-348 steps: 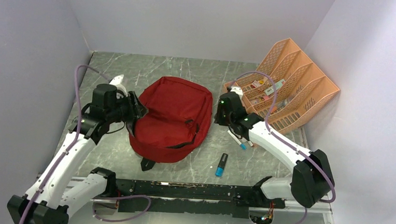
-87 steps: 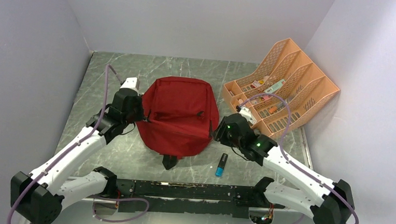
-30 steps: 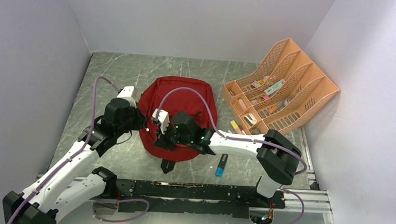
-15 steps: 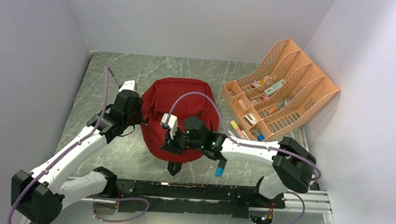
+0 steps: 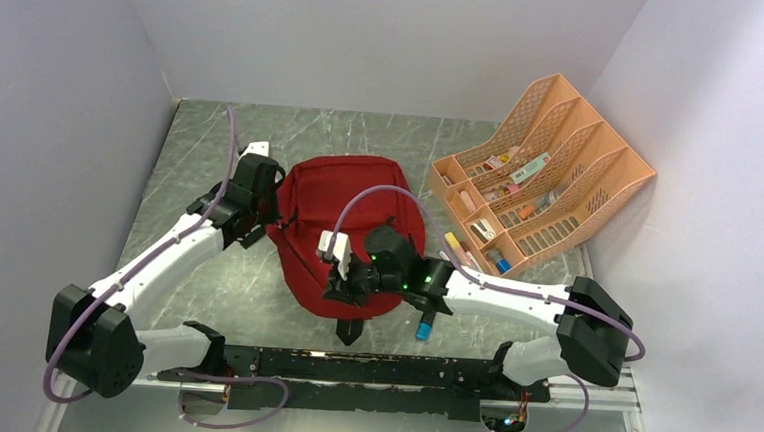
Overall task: Pack the student bag
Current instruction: Zip the student bag at the center of the board.
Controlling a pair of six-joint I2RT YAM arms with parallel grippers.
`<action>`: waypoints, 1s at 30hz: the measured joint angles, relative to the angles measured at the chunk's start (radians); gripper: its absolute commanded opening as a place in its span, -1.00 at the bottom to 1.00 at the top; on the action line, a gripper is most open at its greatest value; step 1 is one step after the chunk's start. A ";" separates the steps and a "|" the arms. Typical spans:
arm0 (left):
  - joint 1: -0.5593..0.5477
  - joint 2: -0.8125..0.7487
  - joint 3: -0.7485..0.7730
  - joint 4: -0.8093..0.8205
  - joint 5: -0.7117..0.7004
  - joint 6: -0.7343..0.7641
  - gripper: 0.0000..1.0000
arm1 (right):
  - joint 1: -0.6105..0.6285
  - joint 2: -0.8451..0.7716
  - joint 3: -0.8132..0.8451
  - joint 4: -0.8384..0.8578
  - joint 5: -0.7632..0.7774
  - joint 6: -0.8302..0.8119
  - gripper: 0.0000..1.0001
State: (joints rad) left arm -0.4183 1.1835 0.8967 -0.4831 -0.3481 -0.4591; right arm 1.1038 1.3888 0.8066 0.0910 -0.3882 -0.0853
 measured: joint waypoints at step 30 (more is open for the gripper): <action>0.126 0.292 0.115 0.080 0.140 0.075 -0.02 | 0.068 0.005 -0.016 -0.035 0.049 0.016 -0.46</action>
State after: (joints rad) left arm -0.2928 1.4754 1.0115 -0.4030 -0.2081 -0.3843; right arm 1.1713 1.3937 0.7902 0.0555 -0.3393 -0.0689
